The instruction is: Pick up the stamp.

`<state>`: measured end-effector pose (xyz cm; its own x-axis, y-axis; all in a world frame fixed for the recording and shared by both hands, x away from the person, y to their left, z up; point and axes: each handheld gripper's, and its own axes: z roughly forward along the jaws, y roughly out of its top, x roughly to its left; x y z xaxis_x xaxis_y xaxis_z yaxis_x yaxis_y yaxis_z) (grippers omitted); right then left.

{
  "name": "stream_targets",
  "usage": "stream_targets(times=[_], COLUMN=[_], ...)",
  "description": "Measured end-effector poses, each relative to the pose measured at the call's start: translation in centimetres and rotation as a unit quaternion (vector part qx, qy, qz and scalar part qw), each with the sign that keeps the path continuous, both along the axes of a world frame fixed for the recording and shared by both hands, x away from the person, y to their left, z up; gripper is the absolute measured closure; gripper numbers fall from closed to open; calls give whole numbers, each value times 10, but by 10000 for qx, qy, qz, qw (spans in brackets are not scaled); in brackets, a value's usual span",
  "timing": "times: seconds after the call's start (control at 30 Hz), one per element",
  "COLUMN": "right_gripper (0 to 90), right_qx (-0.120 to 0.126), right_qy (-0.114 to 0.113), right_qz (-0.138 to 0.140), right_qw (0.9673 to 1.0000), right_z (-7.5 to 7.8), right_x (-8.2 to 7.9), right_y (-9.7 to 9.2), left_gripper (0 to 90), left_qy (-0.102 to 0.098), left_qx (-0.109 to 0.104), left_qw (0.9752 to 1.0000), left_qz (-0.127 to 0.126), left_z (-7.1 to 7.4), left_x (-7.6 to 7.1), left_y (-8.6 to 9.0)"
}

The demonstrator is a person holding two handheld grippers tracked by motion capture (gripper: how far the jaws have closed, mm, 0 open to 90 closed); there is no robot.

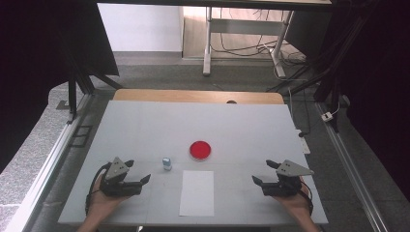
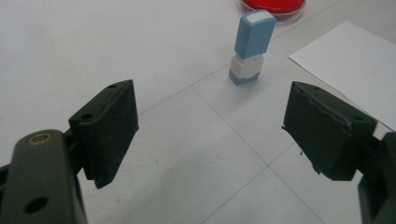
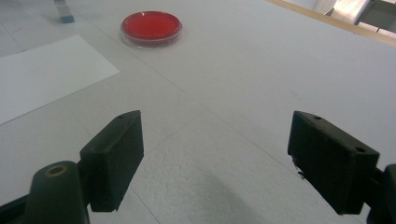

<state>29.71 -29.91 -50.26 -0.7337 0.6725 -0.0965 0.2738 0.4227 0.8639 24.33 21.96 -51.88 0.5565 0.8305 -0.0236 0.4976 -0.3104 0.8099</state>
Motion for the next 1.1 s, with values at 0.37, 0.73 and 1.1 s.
stream_targets(times=[0.37, 0.73, 1.1], right_gripper=[193, 203, 209], right_qx=[1, 10, 70], right_qy=[65, 65, 14], right_qz=[21, 5, 58], right_qw=[10000, 10000, 10000], right_z=[-1, -3, -2], right_x=[-1, -1, -3], right_y=[-1, 3, 4], left_gripper=[182, 183, 185], left_qy=[-9, -10, 12], left_qx=[-24, -41, -55], left_qw=[10000, 10000, 10000], left_qz=[25, 14, 10], left_z=[-2, -3, -1], left_x=[3, 4, 5], left_y=[2, 2, -1])
